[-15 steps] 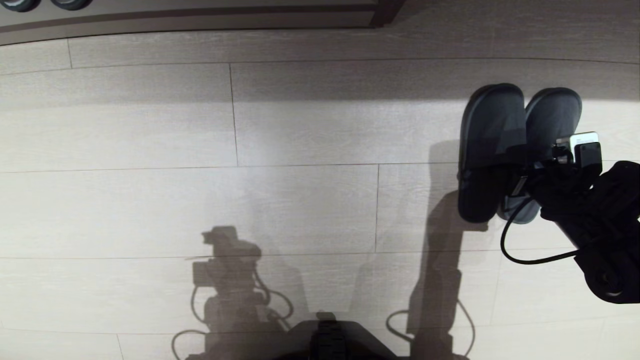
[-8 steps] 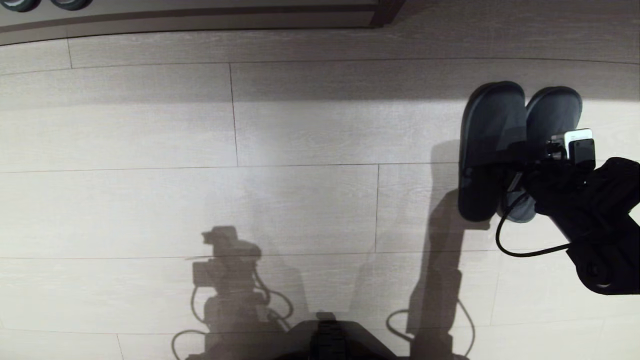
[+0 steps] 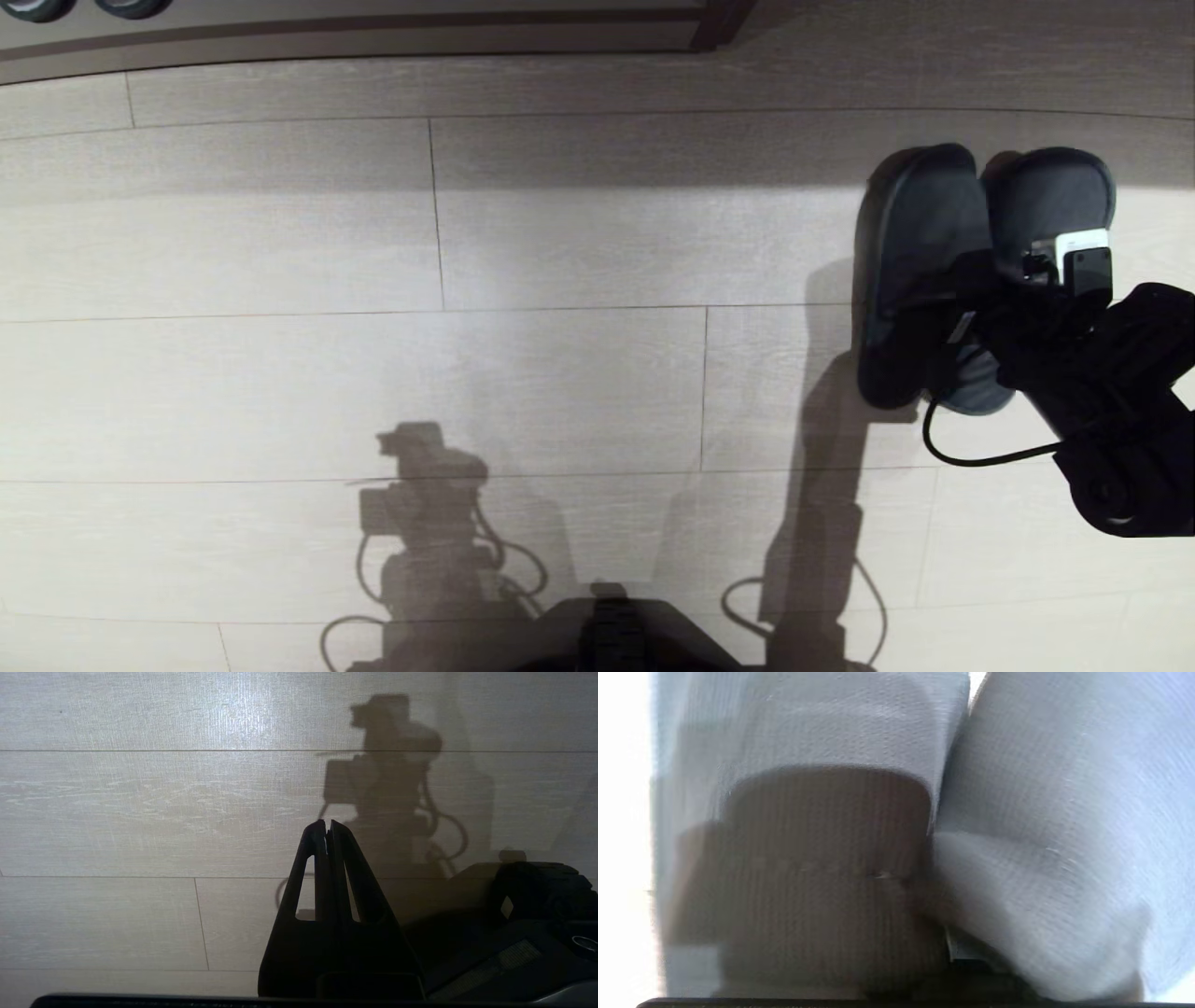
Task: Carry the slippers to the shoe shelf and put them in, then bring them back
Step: Pick up the slippers on the floor, then place the slippers into the shoe cabinet
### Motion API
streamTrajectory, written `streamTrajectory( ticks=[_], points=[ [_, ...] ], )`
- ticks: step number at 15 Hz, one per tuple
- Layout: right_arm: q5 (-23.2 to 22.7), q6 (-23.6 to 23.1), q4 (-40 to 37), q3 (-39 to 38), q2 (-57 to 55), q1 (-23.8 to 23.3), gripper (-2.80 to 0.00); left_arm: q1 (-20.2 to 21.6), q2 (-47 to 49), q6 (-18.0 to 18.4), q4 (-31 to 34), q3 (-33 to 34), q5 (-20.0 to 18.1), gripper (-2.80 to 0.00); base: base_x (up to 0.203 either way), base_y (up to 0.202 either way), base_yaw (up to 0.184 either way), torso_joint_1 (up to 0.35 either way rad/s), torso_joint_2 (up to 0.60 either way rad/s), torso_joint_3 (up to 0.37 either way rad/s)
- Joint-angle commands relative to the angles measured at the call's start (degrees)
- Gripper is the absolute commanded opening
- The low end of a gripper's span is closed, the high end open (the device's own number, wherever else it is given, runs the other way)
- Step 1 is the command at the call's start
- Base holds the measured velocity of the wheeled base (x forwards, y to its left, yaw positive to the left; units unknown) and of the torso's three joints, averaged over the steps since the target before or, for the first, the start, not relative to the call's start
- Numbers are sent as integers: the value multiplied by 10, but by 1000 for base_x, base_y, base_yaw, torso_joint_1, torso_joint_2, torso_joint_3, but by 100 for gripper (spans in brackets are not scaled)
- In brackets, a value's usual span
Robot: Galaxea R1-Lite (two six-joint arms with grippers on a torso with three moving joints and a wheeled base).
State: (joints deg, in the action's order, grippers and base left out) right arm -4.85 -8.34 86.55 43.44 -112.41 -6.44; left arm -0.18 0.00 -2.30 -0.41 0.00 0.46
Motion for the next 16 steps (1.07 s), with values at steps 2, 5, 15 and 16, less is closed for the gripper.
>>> streamTrajectory(
  ticks=[2, 5, 15, 16],
  points=[
    [-1, 0, 5, -2, 3, 0, -280, 0, -1, -1, 1, 0, 0, -280, 0, 0, 0, 0, 0, 0],
    [-1, 2, 1, -10, 45, 0, -280, 0, -1, -2, 1, 0, 2, -280, 0, 0, 0, 0, 0, 0],
    [-59, 33, -225, -152, 411, 1, -280, 0, -1, 0, 0, 0, 1, -280, 0, 0, 0, 0, 0, 0],
    [-62, 33, -261, -169, 454, 1, -280, 0, -1, 0, 0, 0, 1, -280, 0, 0, 0, 0, 0, 0]
  ],
)
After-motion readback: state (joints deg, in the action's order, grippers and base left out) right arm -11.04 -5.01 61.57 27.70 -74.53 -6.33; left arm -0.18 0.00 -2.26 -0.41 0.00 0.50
